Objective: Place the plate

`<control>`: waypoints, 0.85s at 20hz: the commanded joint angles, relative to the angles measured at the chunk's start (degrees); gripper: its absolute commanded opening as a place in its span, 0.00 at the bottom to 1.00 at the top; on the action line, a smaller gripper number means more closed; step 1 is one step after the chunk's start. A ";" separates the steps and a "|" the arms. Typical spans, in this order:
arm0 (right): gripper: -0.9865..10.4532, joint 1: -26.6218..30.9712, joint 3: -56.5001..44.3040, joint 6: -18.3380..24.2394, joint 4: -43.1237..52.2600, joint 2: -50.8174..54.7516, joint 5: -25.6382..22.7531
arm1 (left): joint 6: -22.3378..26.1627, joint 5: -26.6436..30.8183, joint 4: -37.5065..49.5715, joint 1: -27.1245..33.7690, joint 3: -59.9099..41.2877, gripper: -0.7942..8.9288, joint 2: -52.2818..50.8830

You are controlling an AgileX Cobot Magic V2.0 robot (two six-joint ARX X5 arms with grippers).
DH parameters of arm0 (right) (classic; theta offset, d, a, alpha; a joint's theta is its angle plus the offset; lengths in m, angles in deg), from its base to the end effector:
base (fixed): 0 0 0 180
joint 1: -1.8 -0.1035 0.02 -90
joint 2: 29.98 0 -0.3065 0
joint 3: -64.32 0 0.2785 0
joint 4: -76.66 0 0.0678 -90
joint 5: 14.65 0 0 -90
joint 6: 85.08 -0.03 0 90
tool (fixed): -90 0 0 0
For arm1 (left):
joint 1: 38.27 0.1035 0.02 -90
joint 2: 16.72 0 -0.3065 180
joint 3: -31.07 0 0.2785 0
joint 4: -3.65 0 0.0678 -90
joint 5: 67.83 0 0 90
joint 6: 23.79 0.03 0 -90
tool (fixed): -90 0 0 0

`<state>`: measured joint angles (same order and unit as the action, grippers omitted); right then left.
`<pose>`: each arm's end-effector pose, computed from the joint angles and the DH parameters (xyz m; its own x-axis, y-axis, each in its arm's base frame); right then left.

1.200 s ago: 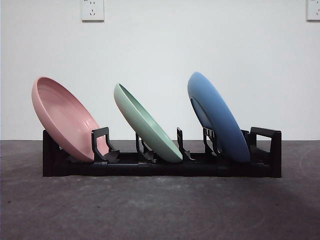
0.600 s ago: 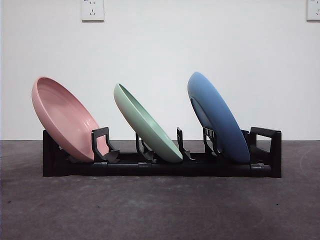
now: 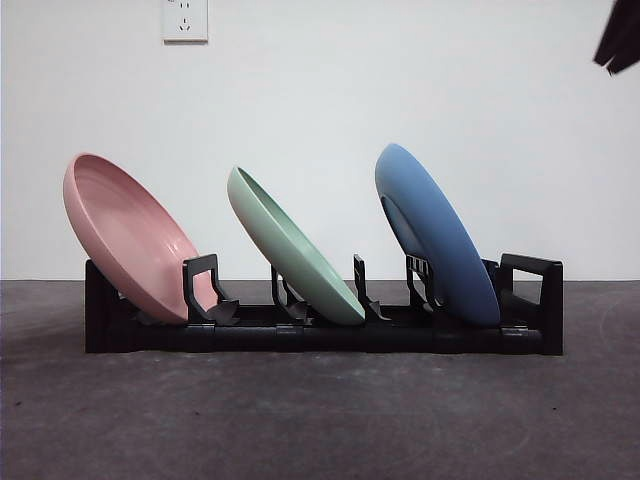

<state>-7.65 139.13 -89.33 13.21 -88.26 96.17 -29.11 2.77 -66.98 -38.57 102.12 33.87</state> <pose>0.1870 0.0419 0.3735 0.5714 0.4554 -0.6827 -0.3385 0.8886 0.3095 0.1478 -0.0107 0.3639 0.6024 -0.3353 -0.7243 0.1455 0.9384 -0.3134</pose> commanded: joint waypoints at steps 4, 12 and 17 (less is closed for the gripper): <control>0.36 -1.68 2.56 0.15 -0.83 -2.49 -0.26 | 0.81 -0.20 0.46 -0.15 1.29 0.41 0.33; 0.32 -8.46 21.55 0.02 -6.51 -19.69 -0.31 | -1.16 -0.20 0.72 -0.15 1.29 0.41 0.33; 0.32 -12.00 31.65 -0.59 -5.11 -30.73 -0.83 | -1.51 -0.20 0.79 -0.15 1.29 0.41 0.33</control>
<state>-19.47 169.92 -89.46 7.90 -118.09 95.14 -30.53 2.77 -66.83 -38.68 102.12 33.89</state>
